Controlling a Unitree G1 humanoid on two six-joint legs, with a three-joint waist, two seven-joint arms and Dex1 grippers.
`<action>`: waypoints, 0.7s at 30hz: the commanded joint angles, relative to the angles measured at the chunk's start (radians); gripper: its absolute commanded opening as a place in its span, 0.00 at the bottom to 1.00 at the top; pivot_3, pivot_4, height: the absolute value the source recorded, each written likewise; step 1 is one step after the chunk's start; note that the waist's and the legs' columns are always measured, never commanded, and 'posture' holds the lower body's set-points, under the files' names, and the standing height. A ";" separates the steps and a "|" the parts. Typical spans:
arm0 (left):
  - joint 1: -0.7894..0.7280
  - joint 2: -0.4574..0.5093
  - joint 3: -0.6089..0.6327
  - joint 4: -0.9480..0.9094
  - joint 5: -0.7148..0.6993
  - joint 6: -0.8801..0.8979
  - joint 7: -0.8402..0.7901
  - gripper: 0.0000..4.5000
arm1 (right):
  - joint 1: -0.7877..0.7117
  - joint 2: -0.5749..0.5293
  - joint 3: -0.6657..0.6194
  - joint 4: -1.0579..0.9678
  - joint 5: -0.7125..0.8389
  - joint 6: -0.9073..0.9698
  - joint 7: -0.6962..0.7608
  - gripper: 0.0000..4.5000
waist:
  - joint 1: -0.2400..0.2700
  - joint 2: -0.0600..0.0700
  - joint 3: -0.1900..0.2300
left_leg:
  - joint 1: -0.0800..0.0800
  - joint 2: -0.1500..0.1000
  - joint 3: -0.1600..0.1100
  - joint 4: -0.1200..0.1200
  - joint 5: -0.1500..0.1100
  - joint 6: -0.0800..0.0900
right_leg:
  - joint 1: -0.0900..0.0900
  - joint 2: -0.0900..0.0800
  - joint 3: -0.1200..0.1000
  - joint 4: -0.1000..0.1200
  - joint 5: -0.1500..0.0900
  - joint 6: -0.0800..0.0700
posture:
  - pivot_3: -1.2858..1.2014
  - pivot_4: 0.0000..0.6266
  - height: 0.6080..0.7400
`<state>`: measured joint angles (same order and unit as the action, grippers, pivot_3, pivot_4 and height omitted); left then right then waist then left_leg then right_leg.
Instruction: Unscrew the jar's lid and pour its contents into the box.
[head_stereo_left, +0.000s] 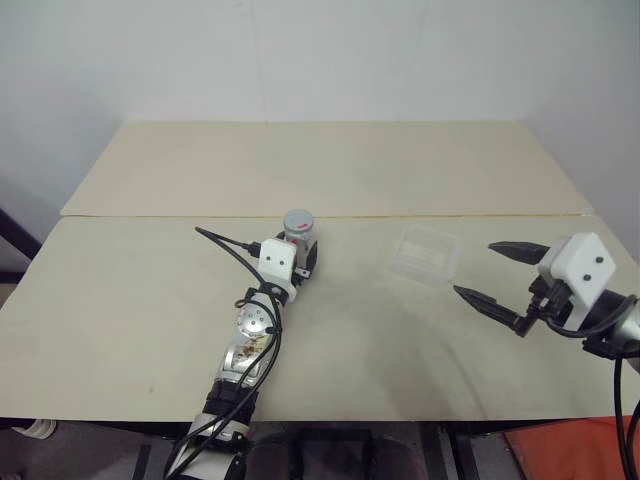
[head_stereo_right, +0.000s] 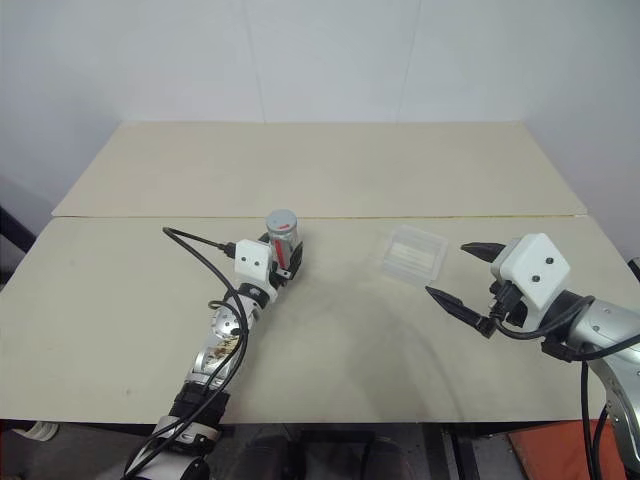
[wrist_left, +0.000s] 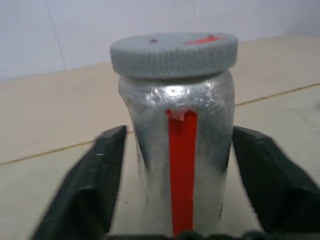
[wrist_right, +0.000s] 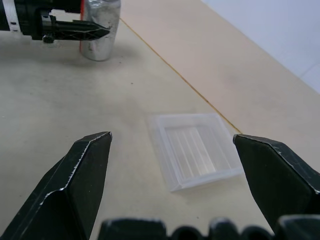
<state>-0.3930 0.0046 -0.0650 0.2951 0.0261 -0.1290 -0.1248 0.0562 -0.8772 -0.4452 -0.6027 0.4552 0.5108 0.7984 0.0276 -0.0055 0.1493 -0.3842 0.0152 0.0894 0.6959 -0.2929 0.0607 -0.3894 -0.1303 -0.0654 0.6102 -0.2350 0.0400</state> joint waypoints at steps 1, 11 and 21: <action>-0.017 -0.009 0.012 0.001 -0.020 -0.023 0.003 0.44 | 0.011 0.000 -0.043 -0.034 0.011 -0.006 -0.008 1.00 | 0.000 0.000 0.000 | 0.000 0.000 0.000 0.000 0.000 0.000 | 0.000 0.000 0.000 0.000 0.000 0.000 | 0.52 0.24 1.00; -0.021 0.021 0.036 -0.042 -0.099 -0.018 -0.100 0.41 | -0.036 0.023 -0.004 -0.044 0.029 0.012 -0.051 1.00 | -0.001 0.000 0.000 | 0.000 0.000 0.000 0.000 0.000 0.001 | 0.000 0.000 0.000 0.000 0.000 0.000 | 0.52 0.24 1.00; 0.051 0.196 -0.040 -0.275 -0.262 0.073 -0.487 0.41 | -0.357 0.451 0.422 -0.112 -0.003 0.164 -0.443 1.00 | -0.026 0.001 -0.001 | 0.000 0.001 0.000 0.000 0.003 -0.005 | -0.002 0.001 0.001 0.002 0.000 -0.001 | 0.52 0.24 1.00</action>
<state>-0.3386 0.1908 -0.1001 0.0779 -0.2069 -0.0627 -0.5804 -0.2677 -0.4499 -0.0709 -0.6657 0.4749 0.6711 0.4138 0.0011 -0.0043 0.1487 -0.3848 0.0157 0.0893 0.6958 -0.2898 0.0557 -0.3919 -0.1295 -0.0650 0.6123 -0.2350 0.0395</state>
